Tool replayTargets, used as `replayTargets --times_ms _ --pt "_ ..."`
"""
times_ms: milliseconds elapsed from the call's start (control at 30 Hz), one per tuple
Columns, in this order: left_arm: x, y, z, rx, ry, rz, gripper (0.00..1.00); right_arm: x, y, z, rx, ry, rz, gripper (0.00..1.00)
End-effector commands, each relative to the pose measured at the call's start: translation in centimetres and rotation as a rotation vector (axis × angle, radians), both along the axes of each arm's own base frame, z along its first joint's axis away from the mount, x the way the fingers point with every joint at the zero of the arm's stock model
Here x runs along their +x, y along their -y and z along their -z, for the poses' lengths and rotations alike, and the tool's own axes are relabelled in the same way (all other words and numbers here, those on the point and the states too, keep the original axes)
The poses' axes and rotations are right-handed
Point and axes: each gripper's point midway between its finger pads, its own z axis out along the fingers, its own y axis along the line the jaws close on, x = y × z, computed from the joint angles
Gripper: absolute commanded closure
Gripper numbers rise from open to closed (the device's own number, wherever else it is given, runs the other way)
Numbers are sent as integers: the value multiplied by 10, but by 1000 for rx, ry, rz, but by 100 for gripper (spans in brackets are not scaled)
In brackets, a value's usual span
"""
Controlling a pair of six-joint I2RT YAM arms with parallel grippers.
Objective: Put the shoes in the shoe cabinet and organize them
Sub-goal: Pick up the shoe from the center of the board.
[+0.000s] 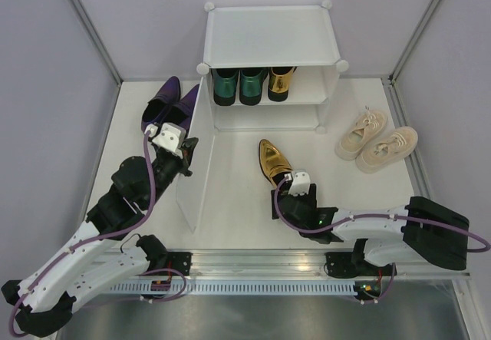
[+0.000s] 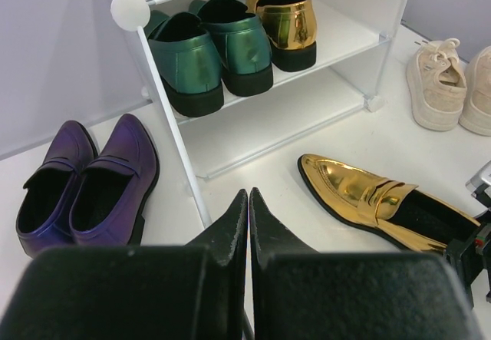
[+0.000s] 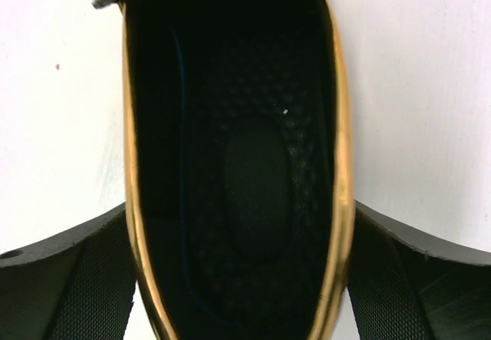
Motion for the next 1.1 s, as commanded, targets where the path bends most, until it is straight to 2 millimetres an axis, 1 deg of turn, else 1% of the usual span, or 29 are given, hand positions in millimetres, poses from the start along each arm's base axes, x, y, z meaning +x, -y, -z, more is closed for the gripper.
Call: replayTargets --times_ms 0,133,233,267,300,367,400,467,500,567,600,667,700,767,800,833,867,933,967,1033,1067 --pt "-3 -4 59 174 -135 4 98 2 -10 3 25 -6 -6 2" --pt "-4 -2 59 172 -134 10 98 0 -3 15 14 -24 19 2" --pt "-4 -1 60 175 -137 14 98 0 -1 16 19 -24 30 2" --pt "-4 -1 60 174 -136 14 98 0 -1 16 16 -22 29 4" --pt "-4 -1 60 176 -137 16 98 1 -2 14 22 -19 28 9" --pt "-4 -2 60 175 -136 13 98 1 -1 12 14 -15 28 16" --pt "-5 -1 59 173 -135 16 98 3 -2 9 13 -8 30 22" --pt "-5 -1 59 173 -133 16 98 4 0 6 -1 -2 33 30" --pt "-5 -1 59 173 -133 16 98 5 -2 2 2 4 33 37" --pt "-5 -1 59 173 -133 16 98 7 1 -1 -15 11 40 44" --pt "-5 -1 59 170 -133 16 98 9 -2 -8 -4 22 41 51" --pt "-5 -1 58 172 -130 16 98 11 -2 -16 -8 36 43 58" --pt "-6 -1 59 173 -131 19 98 12 2 -22 -22 44 47 67" --pt "-6 -1 59 173 -131 19 98 14 3 -33 -30 66 45 78" --pt "-6 -1 59 173 -131 18 98 17 3 -47 -10 90 52 86" --pt "-6 -1 58 172 -130 19 98 17 5 -52 -16 97 52 91" --pt "-6 -1 58 172 -130 19 98 19 7 -62 -5 113 49 99" --pt "-6 -1 59 174 -131 21 98 21 9 -75 3 128 50 99" --pt "-7 0 58 172 -129 22 98 23 12 -87 27 143 54 99" --pt "-6 -1 58 172 -127 19 98 24 16 -96 41 146 56 99" --pt "-7 -1 58 173 -127 18 98 25 20 -105 60 159 60 99"
